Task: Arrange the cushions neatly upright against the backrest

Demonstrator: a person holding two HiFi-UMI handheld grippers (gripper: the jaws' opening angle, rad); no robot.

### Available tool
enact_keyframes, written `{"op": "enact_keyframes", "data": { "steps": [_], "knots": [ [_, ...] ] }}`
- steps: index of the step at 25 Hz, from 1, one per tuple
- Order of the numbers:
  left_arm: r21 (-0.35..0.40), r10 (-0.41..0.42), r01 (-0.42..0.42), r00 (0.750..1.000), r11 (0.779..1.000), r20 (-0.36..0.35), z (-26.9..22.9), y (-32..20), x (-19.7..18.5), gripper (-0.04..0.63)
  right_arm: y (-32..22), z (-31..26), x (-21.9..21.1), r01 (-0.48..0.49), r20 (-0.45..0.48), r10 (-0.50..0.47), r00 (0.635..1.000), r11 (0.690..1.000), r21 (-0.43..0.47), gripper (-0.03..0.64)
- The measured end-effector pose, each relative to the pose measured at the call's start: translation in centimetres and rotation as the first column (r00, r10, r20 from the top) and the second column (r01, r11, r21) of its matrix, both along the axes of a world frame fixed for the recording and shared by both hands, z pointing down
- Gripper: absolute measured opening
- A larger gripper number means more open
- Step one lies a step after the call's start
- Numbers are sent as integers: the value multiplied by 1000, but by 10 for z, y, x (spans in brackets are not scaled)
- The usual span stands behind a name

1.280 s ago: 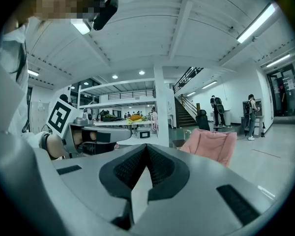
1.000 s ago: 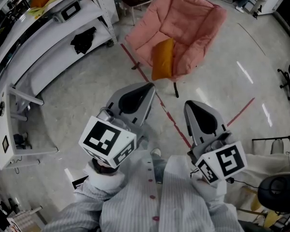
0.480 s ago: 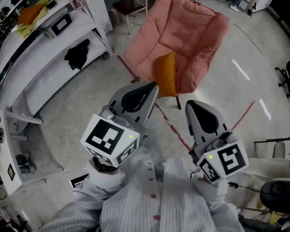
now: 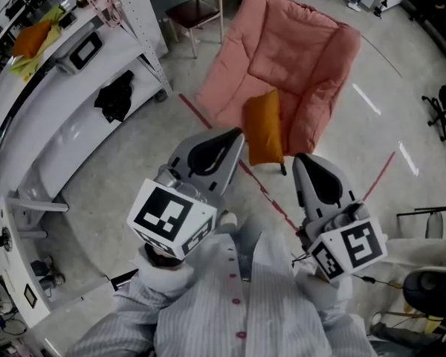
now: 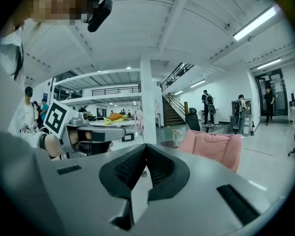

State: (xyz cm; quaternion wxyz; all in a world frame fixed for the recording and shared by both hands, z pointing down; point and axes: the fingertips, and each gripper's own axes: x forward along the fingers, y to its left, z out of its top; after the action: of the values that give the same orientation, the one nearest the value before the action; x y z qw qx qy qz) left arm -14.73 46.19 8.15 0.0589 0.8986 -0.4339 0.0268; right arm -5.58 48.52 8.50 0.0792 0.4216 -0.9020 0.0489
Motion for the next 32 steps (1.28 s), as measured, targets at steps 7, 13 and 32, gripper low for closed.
{"op": "enact_keyframes", "data": {
  "steps": [7, 13, 32],
  "knots": [
    [-39, 14, -14, 1000, 999, -2, 19, -38, -9, 11, -43, 18, 1, -39, -11, 38, 999, 998, -48, 12],
    [-44, 12, -11, 1000, 999, 4, 26, -96, -13, 11, -103, 26, 0, -46, -14, 45, 999, 997, -58, 12],
    [-87, 128, -123, 990, 989, 61, 27, -335, 70, 11, -321, 42, 73, -122, 12, 124, 992, 983, -137, 12]
  ]
}}
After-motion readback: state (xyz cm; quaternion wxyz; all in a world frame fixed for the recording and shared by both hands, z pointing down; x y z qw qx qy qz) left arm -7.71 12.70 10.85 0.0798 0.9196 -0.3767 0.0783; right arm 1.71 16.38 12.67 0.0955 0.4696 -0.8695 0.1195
